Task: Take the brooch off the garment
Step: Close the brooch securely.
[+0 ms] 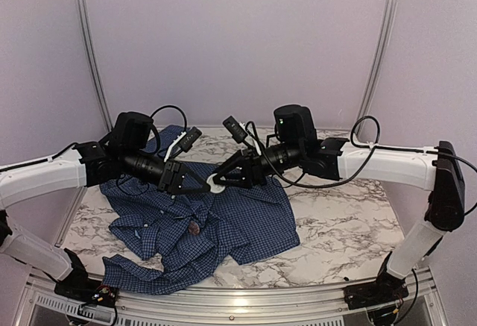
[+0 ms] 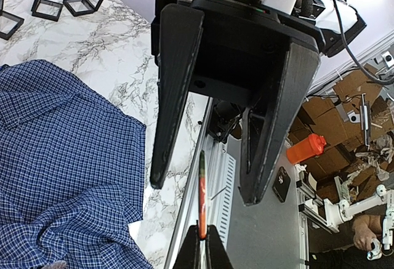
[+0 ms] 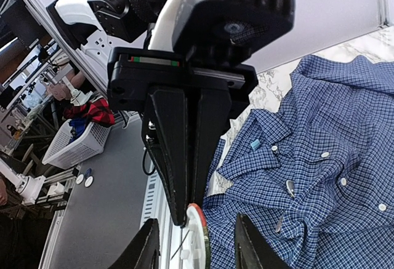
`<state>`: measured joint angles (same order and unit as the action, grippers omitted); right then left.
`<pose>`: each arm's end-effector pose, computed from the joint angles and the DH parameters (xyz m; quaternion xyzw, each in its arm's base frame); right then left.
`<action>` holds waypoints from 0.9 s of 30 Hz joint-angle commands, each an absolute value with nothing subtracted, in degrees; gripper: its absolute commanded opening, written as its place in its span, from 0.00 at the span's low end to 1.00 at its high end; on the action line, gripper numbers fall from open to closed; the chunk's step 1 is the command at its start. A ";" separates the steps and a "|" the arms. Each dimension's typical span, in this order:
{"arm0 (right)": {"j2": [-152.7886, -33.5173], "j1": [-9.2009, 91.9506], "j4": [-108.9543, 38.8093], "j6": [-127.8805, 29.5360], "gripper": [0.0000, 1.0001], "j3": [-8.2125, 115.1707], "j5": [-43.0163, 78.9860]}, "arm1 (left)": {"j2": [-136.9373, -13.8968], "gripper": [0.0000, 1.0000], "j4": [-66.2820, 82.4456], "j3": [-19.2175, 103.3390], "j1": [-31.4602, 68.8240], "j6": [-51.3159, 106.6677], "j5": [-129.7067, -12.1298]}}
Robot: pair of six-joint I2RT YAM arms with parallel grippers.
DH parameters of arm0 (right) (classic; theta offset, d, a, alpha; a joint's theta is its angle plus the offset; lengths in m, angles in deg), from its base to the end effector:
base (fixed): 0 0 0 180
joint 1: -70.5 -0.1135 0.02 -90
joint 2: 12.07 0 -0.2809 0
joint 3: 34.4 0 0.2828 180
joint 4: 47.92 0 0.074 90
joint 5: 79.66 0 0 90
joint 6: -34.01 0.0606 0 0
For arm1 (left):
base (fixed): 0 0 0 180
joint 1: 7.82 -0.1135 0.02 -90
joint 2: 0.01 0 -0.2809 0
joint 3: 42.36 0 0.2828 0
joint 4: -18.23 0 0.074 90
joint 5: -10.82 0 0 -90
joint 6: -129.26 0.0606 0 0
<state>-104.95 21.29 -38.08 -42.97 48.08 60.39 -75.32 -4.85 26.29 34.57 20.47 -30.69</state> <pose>0.2380 0.3470 0.3039 -0.4608 0.6314 0.5649 0.2643 0.2122 -0.2552 0.2958 0.3630 0.7298 -0.5386 0.2133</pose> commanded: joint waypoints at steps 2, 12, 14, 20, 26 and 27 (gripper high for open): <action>-104.76 21.70 -37.39 -44.01 0.36 48.55 63.90 | -75.33 0.00 -5.01 27.67 35.64 22.70 -29.72; -105.24 21.72 -36.88 -44.63 0.28 48.95 66.76 | -74.72 0.00 -6.90 27.81 36.04 24.40 -30.44; -105.02 21.72 -36.29 -45.25 0.28 48.93 66.86 | -74.57 0.00 -6.75 27.68 35.96 24.50 -30.24; -104.96 21.72 -35.93 -45.97 0.22 48.89 67.27 | -73.93 0.00 -6.44 27.72 36.02 24.69 -29.97; -105.05 21.72 -35.93 -45.93 0.14 48.88 67.38 | -73.79 0.00 -7.10 27.72 36.06 24.94 -29.96; -105.06 21.72 -35.93 -45.96 0.13 48.86 67.51 | -73.71 0.00 -7.04 27.72 36.11 24.99 -30.04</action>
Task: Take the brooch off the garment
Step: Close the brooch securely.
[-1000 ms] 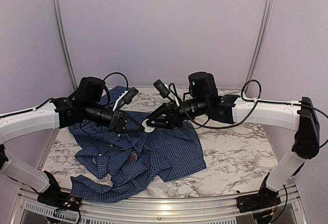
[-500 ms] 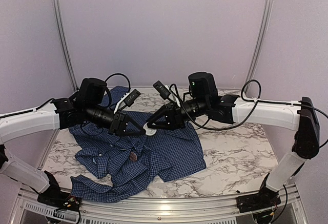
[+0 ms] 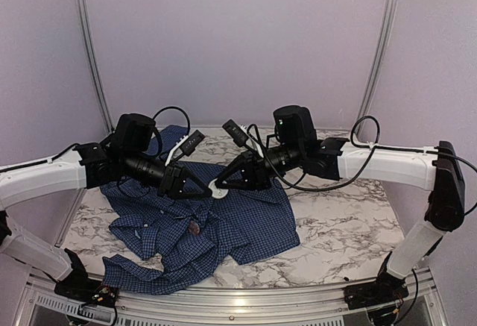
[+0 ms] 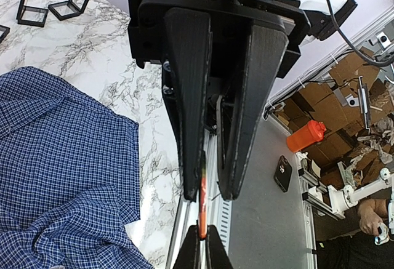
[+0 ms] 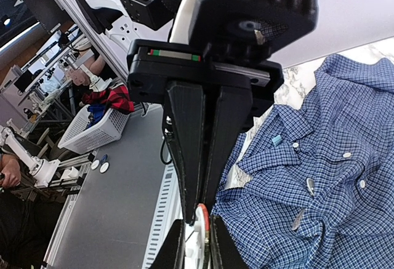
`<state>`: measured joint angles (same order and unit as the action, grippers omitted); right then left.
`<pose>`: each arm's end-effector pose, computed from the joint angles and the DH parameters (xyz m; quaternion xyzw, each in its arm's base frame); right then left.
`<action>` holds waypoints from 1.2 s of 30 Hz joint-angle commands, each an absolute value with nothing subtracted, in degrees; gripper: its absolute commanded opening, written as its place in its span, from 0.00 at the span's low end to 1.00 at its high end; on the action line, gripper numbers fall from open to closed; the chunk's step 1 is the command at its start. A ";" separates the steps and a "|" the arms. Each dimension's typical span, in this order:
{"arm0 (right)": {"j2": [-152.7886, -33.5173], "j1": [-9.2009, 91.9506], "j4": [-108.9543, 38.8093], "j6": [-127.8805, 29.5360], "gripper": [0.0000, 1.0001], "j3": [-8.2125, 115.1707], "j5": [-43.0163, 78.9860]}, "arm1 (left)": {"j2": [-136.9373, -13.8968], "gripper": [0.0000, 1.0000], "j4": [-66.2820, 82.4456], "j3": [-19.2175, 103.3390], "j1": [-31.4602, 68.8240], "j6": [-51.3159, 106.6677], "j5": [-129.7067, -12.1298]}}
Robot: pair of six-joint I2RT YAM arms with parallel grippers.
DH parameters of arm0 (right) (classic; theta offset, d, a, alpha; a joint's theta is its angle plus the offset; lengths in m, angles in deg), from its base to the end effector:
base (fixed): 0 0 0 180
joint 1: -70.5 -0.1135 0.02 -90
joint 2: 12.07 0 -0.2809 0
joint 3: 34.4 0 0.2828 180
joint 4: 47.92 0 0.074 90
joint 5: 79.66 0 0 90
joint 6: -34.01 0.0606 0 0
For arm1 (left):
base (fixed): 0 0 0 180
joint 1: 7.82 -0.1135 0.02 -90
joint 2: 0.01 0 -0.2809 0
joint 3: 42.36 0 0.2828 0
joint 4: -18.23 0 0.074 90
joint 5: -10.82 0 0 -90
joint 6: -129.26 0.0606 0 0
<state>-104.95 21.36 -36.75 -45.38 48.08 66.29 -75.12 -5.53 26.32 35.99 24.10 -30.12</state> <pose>0.2320 0.3449 0.3033 -0.4900 0.6024 0.5837 0.2374 0.2044 -0.2595 0.2961 0.3957 0.7129 -0.5365 0.2177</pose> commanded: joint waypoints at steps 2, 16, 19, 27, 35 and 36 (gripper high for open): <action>-105.06 21.72 -35.93 -46.00 0.12 48.78 67.77 | -73.58 0.00 -7.02 27.65 36.10 24.97 -30.06; -104.25 21.63 -36.54 -45.74 0.19 47.63 69.99 | -74.06 0.00 -6.75 27.71 36.09 24.69 -30.13; -104.35 21.63 -36.59 -45.67 0.20 47.63 69.87 | -74.10 0.00 -6.76 27.81 36.09 24.49 -30.07; -105.29 20.52 -37.51 -44.96 0.18 48.01 69.85 | -74.19 0.00 -6.92 28.14 36.05 24.33 -30.23; -105.89 19.77 -37.27 -44.97 0.18 48.30 69.71 | -74.36 0.00 -7.41 28.40 36.05 24.35 -30.80; -106.00 19.72 -37.06 -45.12 0.18 48.38 69.63 | -74.43 0.00 -7.40 28.49 36.10 24.38 -30.82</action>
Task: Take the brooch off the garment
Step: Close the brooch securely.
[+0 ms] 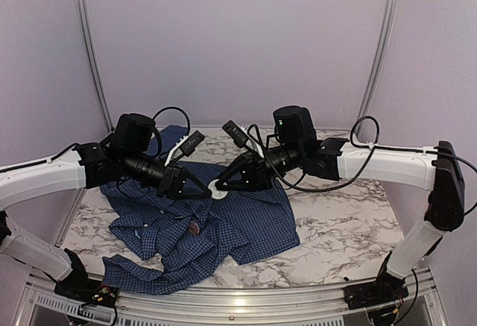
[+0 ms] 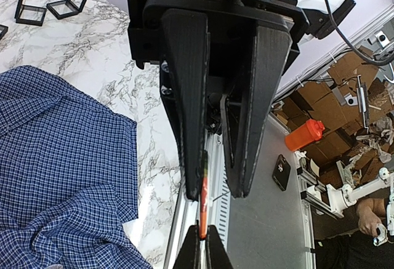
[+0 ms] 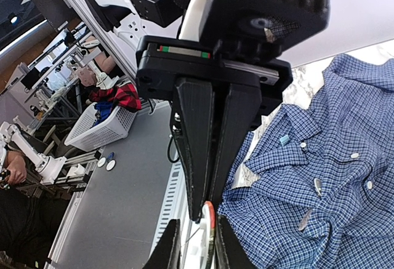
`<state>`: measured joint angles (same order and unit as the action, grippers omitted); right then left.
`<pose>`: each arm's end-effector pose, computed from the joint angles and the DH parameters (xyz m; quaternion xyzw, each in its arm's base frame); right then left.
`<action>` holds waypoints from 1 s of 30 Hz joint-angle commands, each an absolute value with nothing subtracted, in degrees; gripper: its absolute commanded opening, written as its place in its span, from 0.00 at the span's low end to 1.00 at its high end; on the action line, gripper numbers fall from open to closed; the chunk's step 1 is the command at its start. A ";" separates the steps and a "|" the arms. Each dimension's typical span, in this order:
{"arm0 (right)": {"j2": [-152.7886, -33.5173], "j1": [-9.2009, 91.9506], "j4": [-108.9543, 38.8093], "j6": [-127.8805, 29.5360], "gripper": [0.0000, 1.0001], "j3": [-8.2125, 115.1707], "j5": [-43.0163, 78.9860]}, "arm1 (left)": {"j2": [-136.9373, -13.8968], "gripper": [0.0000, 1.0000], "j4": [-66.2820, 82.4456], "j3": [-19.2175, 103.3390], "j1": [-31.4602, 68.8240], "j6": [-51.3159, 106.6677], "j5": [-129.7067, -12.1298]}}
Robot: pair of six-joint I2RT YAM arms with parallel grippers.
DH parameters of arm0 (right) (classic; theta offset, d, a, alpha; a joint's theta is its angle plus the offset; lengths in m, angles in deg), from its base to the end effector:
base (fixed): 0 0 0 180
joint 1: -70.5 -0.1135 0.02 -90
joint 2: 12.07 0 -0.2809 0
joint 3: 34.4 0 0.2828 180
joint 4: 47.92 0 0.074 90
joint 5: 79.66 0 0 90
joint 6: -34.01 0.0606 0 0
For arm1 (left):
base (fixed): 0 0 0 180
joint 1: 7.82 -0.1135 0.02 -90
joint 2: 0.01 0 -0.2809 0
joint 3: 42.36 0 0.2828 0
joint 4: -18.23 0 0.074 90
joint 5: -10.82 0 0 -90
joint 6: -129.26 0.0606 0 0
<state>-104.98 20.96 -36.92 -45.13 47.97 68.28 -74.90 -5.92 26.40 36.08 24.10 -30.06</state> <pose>0.2277 0.3461 0.3033 -0.4966 0.5923 0.5937 0.2239 0.2032 -0.2591 0.2972 0.3962 0.7127 -0.5368 0.2163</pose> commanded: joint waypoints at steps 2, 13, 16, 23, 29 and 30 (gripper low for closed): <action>-106.15 19.42 -36.71 -45.21 0.20 48.54 69.50 | -74.45 0.00 -7.56 28.66 36.06 24.38 -31.23; -107.44 19.06 -35.93 -45.32 0.15 49.77 68.44 | -74.03 0.00 -9.02 29.48 36.08 25.52 -32.52; -107.56 18.96 -35.93 -45.41 0.13 49.80 68.28 | -73.91 0.00 -9.39 29.69 36.11 25.75 -32.76; -107.64 18.99 -34.04 -45.70 0.09 49.86 67.82 | -74.24 0.00 -9.55 29.48 36.11 25.76 -32.48; -107.79 19.00 -34.29 -45.77 0.07 49.58 68.17 | -74.10 0.00 -8.91 29.22 36.13 25.29 -31.43; -107.79 19.00 -34.30 -45.80 0.07 49.64 68.24 | -74.09 0.00 -8.89 29.15 36.13 25.36 -31.38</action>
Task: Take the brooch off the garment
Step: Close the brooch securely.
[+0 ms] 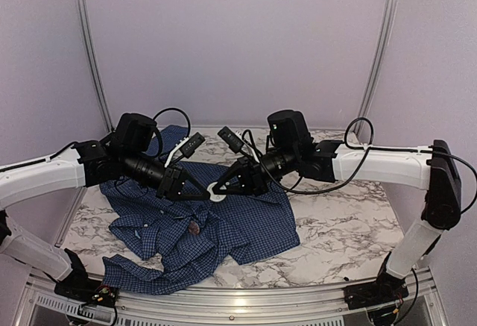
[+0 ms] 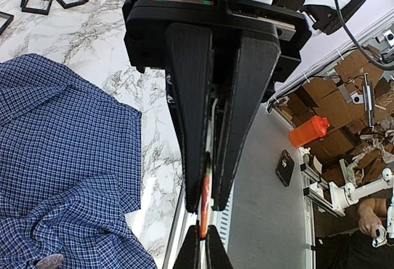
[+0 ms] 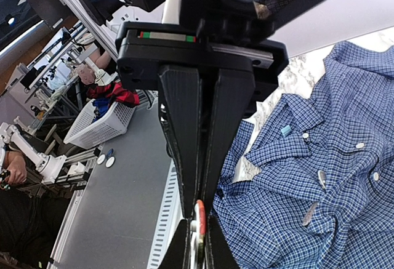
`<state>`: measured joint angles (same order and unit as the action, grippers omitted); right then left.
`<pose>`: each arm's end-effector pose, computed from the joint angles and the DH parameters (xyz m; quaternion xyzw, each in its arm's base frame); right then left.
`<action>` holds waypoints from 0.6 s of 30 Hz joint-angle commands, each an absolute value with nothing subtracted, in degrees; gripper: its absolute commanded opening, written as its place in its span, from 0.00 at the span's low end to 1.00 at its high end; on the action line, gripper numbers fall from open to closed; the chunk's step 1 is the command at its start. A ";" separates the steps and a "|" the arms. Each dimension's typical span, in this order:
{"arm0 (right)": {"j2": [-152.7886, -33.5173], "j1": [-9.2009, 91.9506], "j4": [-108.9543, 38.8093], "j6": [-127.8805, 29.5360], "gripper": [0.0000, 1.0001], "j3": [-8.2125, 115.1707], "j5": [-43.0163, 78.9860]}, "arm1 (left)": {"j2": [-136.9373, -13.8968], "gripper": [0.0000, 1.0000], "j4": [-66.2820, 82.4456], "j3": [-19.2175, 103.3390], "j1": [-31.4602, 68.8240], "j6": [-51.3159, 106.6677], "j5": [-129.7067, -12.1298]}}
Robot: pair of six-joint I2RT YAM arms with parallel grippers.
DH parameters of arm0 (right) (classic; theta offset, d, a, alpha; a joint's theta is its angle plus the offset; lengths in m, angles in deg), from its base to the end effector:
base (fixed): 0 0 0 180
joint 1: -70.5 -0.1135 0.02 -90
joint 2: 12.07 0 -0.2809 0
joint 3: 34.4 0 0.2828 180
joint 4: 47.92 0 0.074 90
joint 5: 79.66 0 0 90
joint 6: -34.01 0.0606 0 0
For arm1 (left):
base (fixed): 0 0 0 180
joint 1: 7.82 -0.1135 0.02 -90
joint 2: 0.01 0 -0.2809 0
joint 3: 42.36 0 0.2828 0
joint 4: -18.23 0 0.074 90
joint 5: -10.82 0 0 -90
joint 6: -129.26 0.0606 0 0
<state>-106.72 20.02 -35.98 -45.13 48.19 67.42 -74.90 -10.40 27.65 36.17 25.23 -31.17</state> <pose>0.2261 0.3541 0.2909 -0.4945 0.6050 0.5887 0.2071 0.2019 -0.2575 0.2974 0.3940 0.7276 -0.5231 0.2043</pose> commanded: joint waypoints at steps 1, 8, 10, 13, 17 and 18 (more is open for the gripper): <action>-107.81 19.00 -34.34 -45.86 0.07 49.54 68.38 | -74.10 0.00 -8.83 29.13 36.08 25.41 -31.25; -108.05 18.99 -34.48 -45.88 0.06 49.43 67.90 | -74.01 0.00 -6.94 28.47 36.13 23.98 -30.98; -107.96 18.91 -35.04 -45.52 0.06 49.38 67.14 | -73.81 0.00 -4.53 27.45 36.13 22.06 -30.57; -107.57 18.89 -37.20 -44.67 0.05 48.73 66.48 | -73.52 0.00 -1.79 26.19 36.13 19.99 -30.32; -107.62 18.90 -37.60 -44.46 0.05 48.58 66.05 | -73.27 0.00 -0.40 25.16 36.13 18.90 -30.65; -107.56 18.84 -37.60 -44.46 0.05 48.47 65.67 | -73.19 0.00 0.05 24.95 36.15 18.59 -30.42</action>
